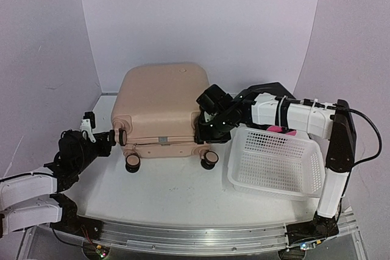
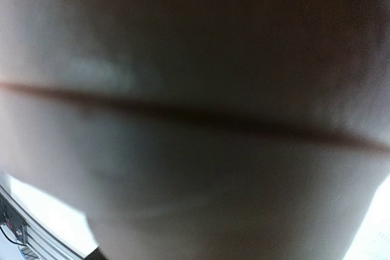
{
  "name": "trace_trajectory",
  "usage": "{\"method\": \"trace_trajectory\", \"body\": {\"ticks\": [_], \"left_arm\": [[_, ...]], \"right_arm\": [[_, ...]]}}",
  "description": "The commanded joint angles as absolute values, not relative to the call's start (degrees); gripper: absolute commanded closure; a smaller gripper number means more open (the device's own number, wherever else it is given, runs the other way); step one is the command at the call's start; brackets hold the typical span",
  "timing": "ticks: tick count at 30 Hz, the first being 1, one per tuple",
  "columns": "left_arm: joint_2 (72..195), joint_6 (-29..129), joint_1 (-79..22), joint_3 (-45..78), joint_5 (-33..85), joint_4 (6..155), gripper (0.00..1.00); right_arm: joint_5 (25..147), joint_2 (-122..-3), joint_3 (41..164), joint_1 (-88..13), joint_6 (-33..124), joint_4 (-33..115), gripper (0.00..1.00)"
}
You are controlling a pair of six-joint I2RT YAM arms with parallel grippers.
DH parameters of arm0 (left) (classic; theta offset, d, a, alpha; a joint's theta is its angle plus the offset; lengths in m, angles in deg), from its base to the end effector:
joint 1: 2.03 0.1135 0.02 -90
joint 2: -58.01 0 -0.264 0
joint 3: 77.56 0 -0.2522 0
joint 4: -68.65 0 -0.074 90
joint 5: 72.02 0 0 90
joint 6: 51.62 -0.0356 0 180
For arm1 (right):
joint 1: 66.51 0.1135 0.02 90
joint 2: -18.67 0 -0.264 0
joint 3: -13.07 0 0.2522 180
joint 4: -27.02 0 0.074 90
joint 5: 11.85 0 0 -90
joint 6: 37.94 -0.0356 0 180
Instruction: Open, take out, and arrange the luggage
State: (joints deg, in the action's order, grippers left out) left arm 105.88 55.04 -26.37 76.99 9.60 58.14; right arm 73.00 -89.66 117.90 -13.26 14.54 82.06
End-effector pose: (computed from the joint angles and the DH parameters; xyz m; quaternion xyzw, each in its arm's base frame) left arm 0.1688 -0.0707 0.1906 0.0060 0.7759 -0.1669 0.6083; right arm 0.2490 0.3281 0.2553 -0.1195 0.9542 0.1624 0.2210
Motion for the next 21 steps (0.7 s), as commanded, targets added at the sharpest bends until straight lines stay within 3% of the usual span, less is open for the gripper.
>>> {"method": "trace_trajectory", "body": {"ticks": [1, 4, 9, 15, 18, 21], "left_arm": [[104.1, 64.8, -26.3, 70.8, 18.0, 75.3, 0.59], [102.8, 68.7, -26.3, 70.1, 25.1, 80.1, 0.45], [101.3, 69.2, -26.2, 64.6, 32.9, 92.6, 0.33], [101.0, 65.2, -26.3, 54.0, 27.8, 112.3, 0.3], [98.7, 64.4, -26.3, 53.7, 31.2, 111.9, 0.29], [96.8, 65.0, -26.2, 54.3, 36.9, 107.4, 0.21]], "right_arm": [[76.2, -85.1, 117.8, -14.6, 19.9, 81.9, 1.0], [76.7, -85.5, 118.9, -14.7, 23.7, 82.4, 1.0], [71.7, -86.1, 123.9, -14.7, 30.4, 90.6, 0.81], [68.5, -83.7, 127.6, -14.1, 35.1, 100.5, 0.44], [69.1, -81.7, 128.7, -11.9, 34.8, 102.0, 0.26], [70.3, -81.5, 130.8, -9.0, 33.9, 103.1, 0.12]]}}
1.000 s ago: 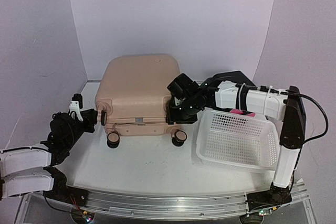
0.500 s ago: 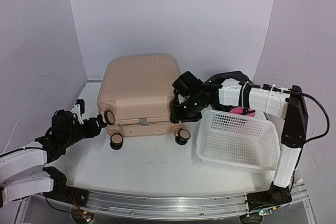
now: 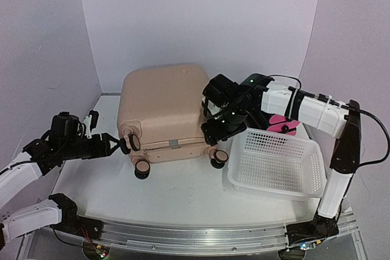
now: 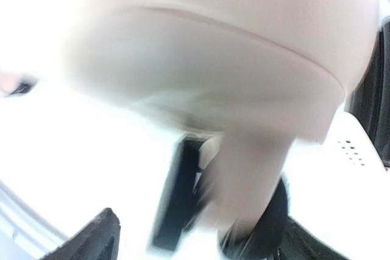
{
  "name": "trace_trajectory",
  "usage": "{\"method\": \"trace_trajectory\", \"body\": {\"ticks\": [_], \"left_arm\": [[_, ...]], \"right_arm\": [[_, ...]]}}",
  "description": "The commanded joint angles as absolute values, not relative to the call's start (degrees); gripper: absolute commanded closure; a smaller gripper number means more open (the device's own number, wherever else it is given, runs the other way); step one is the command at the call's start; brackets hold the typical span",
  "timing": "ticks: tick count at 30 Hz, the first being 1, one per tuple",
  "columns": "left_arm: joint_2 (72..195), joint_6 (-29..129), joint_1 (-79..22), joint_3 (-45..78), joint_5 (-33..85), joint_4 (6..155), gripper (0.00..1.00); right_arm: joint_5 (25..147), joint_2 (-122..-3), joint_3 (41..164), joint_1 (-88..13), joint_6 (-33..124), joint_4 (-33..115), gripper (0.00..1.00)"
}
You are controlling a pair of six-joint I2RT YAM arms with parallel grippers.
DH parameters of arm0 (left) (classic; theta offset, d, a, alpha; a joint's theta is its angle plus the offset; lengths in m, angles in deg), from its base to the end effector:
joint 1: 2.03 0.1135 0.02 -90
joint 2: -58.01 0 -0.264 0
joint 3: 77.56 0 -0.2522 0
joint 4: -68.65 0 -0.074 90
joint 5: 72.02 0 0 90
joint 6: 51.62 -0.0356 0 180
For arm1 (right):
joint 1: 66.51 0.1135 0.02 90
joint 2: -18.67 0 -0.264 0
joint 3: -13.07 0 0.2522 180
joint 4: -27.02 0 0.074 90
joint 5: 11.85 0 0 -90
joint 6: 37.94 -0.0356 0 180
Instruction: Open, take out, and arrange the luggage
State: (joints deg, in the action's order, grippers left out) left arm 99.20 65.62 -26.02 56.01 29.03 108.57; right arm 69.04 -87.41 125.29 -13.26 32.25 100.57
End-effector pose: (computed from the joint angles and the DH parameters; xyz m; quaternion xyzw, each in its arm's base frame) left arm 0.1453 -0.0721 0.2484 0.0197 0.8825 -0.2767 0.3798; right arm 0.2354 0.3058 0.2934 -0.2663 0.9407 0.0536 0.2032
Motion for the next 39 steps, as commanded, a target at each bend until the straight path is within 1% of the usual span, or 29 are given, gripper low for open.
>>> {"method": "trace_trajectory", "body": {"ticks": [1, 4, 7, 9, 10, 12, 13, 14, 15, 17, 19, 20, 22, 24, 26, 28, 32, 34, 35, 37, 38, 39], "left_arm": [[97.0, 65.4, -26.1, 54.2, 38.4, 106.1, 0.19], [101.2, 67.1, -26.2, 52.8, 49.1, 98.7, 0.18], [106.2, 68.1, -26.2, 50.6, 55.8, 94.1, 0.21], [107.8, 68.7, -26.2, 50.1, 58.4, 91.6, 0.23], [108.7, 68.9, -26.2, 49.8, 59.7, 90.8, 0.26], [109.8, 69.0, -26.2, 49.3, 61.7, 90.3, 0.36], [109.7, 68.9, -26.1, 49.3, 61.8, 90.3, 0.38], [109.3, 68.9, -26.1, 49.6, 61.1, 90.3, 0.39], [108.4, 68.7, -26.1, 50.2, 59.8, 90.7, 0.37], [106.2, 67.9, -26.2, 51.2, 56.5, 93.3, 0.32], [104.7, 67.6, -26.1, 52.5, 53.7, 94.5, 0.31], [104.1, 67.6, -26.1, 52.9, 51.8, 95.2, 0.31], [102.7, 66.9, -26.1, 52.6, 46.0, 99.6, 0.3], [100.3, 66.3, -26.2, 52.7, 38.7, 103.4, 0.25], [97.5, 66.1, -26.1, 52.8, 34.9, 105.6, 0.2], [95.2, 66.1, -26.1, 52.8, 32.4, 107.2, 0.17], [91.9, 67.3, -26.1, 53.7, 31.5, 108.1, 0.13], [91.5, 68.1, -26.1, 54.8, 31.5, 107.8, 0.13], [91.4, 68.6, -26.2, 55.3, 31.3, 107.6, 0.13], [91.2, 69.7, -26.1, 56.7, 31.2, 106.9, 0.13], [90.9, 70.0, -26.1, 57.4, 31.6, 106.1, 0.13], [90.8, 70.1, -26.1, 58.2, 32.1, 105.3, 0.14]], "right_arm": [[71.4, -81.6, 131.2, -8.2, 33.6, 102.9, 0.1], [75.1, -83.4, 131.0, -4.8, 31.9, 98.1, 0.04], [80.6, -86.2, 129.5, -2.6, 29.6, 88.6, 0.04], [83.1, -87.4, 127.3, -2.0, 27.8, 80.8, 0.06], [83.5, -88.2, 126.6, -2.1, 26.9, 77.6, 0.08], [84.2, -90.2, 126.6, -2.1, 25.6, 74.0, 0.18], [85.5, -91.3, 127.0, -2.1, 25.3, 72.3, 0.21], [86.8, -92.2, 127.3, -1.9, 25.2, 70.9, 0.23], [86.9, -93.0, 127.7, -1.5, 26.3, 70.2, 0.23], [86.3, -94.0, 128.9, -0.9, 28.4, 70.9, 0.14], [85.3, -94.7, 129.8, -0.7, 27.6, 72.0, 0.05], [84.4, -95.0, 129.9, -0.3, 26.5, 72.1, 0.02], [82.0, -95.8, 129.8, 0.9, 23.4, 70.5, 0.02], [77.5, -97.6, 131.9, 2.5, 21.4, 70.7, 0.02], [70.1, -99.8, 134.2, 3.8, 21.5, 72.7, 0.02], [64.2, -101.9, 137.3, 4.7, 21.8, 75.6, 0.02], [56.9, -105.2, 141.5, 6.5, 20.5, 77.8, 0.02], [52.3, -107.7, 146.1, 7.7, 21.6, 80.2, 0.02], [49.9, -109.0, 148.0, 8.1, 22.1, 81.8, 0.04], [45.5, -111.7, 151.2, 8.7, 22.6, 83.9, 0.19], [43.7, -112.4, 151.9, 8.7, 23.3, 84.2, 0.29], [42.4, -112.9, 152.6, 8.7, 24.3, 84.3, 0.35]]}}
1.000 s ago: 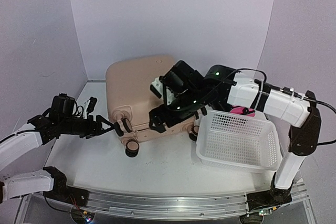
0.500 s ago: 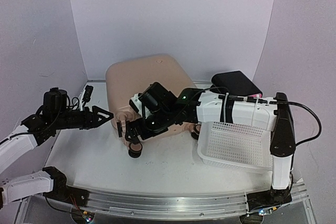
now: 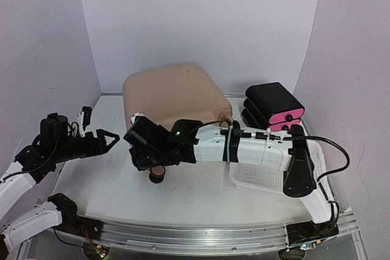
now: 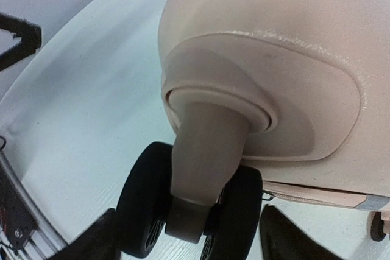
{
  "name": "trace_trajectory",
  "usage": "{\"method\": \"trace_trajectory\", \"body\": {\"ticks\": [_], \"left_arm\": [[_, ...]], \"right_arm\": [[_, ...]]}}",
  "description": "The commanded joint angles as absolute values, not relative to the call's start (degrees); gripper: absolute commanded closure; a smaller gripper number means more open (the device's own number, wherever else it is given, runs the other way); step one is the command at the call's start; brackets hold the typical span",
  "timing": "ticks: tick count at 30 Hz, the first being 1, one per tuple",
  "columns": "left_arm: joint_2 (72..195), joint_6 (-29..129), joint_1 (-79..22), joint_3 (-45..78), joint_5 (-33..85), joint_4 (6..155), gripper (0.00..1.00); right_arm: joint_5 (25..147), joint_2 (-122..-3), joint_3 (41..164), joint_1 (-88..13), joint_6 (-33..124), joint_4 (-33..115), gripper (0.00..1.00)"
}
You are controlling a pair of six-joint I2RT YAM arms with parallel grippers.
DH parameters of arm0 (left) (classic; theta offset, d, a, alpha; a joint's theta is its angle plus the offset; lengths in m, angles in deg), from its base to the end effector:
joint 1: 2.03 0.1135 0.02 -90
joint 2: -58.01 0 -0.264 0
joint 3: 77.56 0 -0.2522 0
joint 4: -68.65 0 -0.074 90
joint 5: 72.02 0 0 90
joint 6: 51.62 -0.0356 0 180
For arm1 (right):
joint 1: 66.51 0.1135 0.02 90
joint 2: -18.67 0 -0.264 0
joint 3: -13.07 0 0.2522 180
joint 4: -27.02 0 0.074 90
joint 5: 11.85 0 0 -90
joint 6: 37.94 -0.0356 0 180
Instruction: Open, take out, and arrange the luggage
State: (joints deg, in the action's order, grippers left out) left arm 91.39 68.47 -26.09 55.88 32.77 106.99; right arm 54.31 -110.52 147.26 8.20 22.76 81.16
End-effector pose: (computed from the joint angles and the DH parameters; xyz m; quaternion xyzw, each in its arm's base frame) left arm 0.1271 -0.0667 0.2702 0.0249 0.8396 -0.3387 0.4239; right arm 0.1478 0.4860 0.2595 -0.2874 0.8737 0.1500 0.3628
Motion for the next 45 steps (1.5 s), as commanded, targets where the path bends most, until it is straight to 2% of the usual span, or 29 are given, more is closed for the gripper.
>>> {"method": "trace_trajectory", "body": {"ticks": [1, 4, 8, 10, 13, 15, 21, 22, 23, 25, 30, 33, 37, 40, 43, 45], "left_arm": [[90.7, 70.0, -26.1, 59.1, 32.5, 104.1, 0.14], [90.8, 69.7, -26.2, 62.2, 32.3, 100.9, 0.16], [93.4, 69.8, -26.2, 64.8, 32.3, 95.8, 0.17], [96.4, 69.3, -26.1, 64.2, 31.9, 94.4, 0.17], [101.0, 67.9, -26.1, 62.6, 31.8, 93.5, 0.25], [102.7, 67.5, -26.1, 62.8, 33.0, 91.8, 0.27], [102.0, 67.8, -26.1, 69.1, 42.2, 77.7, 0.22], [102.2, 67.8, -26.2, 70.5, 43.9, 74.3, 0.22], [102.6, 67.9, -26.1, 72.1, 45.1, 70.9, 0.22], [104.4, 67.9, -26.3, 75.9, 48.2, 59.5, 0.24], [111.4, 60.9, -31.4, 77.6, 45.9, 48.2, 0.31], [114.0, 55.0, -36.9, 75.8, 41.6, 46.9, 0.32], [115.5, 55.0, -37.1, 74.3, 39.4, 46.9, 0.39], [114.9, 56.7, -37.1, 75.2, 38.8, 47.0, 0.46], [112.1, 60.1, -37.0, 76.8, 38.5, 47.4, 0.45], [109.5, 62.2, -37.0, 77.4, 39.7, 48.3, 0.4]], "right_arm": [[41.7, -113.2, 153.1, 8.8, 25.5, 84.4, 0.4], [42.5, -113.1, 154.8, 8.7, 32.3, 84.1, 0.57], [44.4, -114.3, 158.0, 8.6, 40.6, 82.4, 0.74], [44.2, -115.9, 160.9, 8.5, 43.2, 81.8, 0.77], [45.2, -118.7, 164.9, 7.1, 44.5, 81.0, 0.77], [45.7, -119.8, 166.6, 6.1, 45.9, 80.5, 0.73], [50.1, -114.6, 163.1, 4.5, 45.0, 83.0, 0.11], [51.7, -113.0, 162.0, 4.4, 43.2, 84.4, 0.05], [53.2, -111.2, 161.0, 4.3, 41.7, 86.0, 0.02], [56.9, -107.2, 156.9, 4.0, 39.2, 87.4, 0.02], [66.6, -96.5, 143.7, 1.5, 33.5, 86.9, 0.02], [72.9, -91.1, 131.9, -1.7, 30.6, 78.0, 0.03], [76.7, -84.9, 118.1, -3.1, 30.0, 64.4, 0.1], [76.6, -84.9, 112.4, -3.1, 34.2, 56.4, 0.22], [73.8, -86.7, 108.6, -3.1, 37.4, 49.0, 0.3], [73.1, -88.3, 106.3, -3.0, 39.3, 42.7, 0.33]]}}
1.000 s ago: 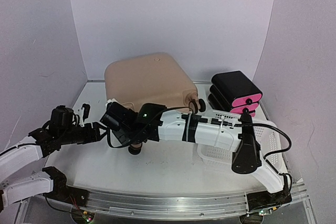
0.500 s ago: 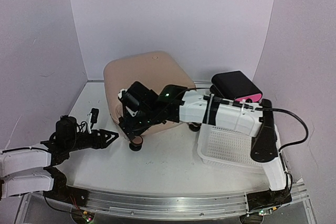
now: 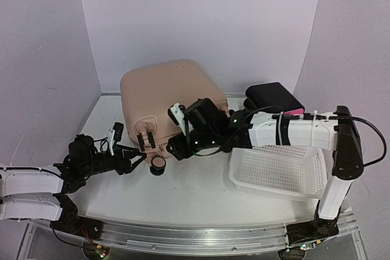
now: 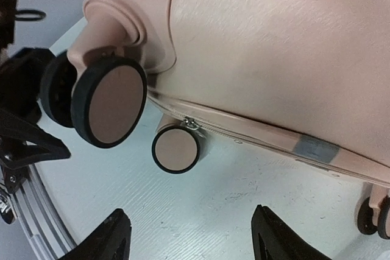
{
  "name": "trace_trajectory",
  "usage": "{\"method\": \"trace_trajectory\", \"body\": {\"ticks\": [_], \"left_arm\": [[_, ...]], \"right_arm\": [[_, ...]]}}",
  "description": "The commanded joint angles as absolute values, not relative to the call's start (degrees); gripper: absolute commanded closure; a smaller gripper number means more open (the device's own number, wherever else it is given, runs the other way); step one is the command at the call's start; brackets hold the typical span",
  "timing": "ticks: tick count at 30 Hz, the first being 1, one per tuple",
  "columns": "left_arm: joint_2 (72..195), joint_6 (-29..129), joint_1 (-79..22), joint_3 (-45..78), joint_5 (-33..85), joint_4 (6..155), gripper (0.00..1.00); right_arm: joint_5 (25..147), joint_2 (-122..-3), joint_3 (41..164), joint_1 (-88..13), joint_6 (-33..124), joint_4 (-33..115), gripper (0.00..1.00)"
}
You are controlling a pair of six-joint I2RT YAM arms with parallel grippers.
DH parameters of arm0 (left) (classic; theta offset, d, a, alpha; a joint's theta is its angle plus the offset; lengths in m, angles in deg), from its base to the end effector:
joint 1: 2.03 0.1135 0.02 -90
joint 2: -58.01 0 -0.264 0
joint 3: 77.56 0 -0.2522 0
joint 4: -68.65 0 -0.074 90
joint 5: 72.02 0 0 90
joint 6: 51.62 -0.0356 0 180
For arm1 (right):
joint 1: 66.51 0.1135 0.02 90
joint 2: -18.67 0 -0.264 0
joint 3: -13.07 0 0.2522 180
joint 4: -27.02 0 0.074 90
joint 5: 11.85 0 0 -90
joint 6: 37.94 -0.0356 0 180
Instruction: Open, take out, and arrange the luggage
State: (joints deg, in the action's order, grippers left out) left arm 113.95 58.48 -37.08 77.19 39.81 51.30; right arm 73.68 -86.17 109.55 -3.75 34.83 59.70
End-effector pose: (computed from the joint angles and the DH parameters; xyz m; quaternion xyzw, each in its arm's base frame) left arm 0.1505 -0.1218 0.1788 0.2166 0.7484 -0.4136 0.4710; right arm 0.1946 0.3719 0.2601 -0.3370 0.8448 0.2389 0.3400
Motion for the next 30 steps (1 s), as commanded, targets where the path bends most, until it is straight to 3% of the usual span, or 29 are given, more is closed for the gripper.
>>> {"method": "trace_trajectory", "body": {"ticks": [1, 4, 6, 14, 17, 30], "left_arm": [[108.2, 63.4, -37.1, 77.4, 40.2, 49.0, 0.37], [105.1, 66.5, -37.1, 76.5, 41.0, 51.4, 0.34], [104.1, 68.1, -37.1, 74.9, 40.6, 55.0, 0.38], [105.6, 69.9, -37.0, 71.2, 40.3, 60.4, 0.56], [105.8, 70.1, -37.0, 70.7, 39.9, 61.4, 0.62], [101.1, 70.4, -37.0, 69.4, 35.3, 69.4, 0.71]], "right_arm": [[73.1, -89.3, 105.0, -3.0, 40.3, 38.5, 0.35], [70.0, -92.3, 100.9, -2.6, 43.3, 26.5, 0.41], [67.3, -94.3, 99.1, -1.8, 45.5, 20.0, 0.46], [57.5, -101.5, 98.3, -0.1, 46.8, 6.4, 0.46], [56.7, -104.1, 99.5, 0.0, 46.9, 4.3, 0.5], [49.0, -110.4, 102.9, 1.1, 46.9, -4.3, 0.59]]}}
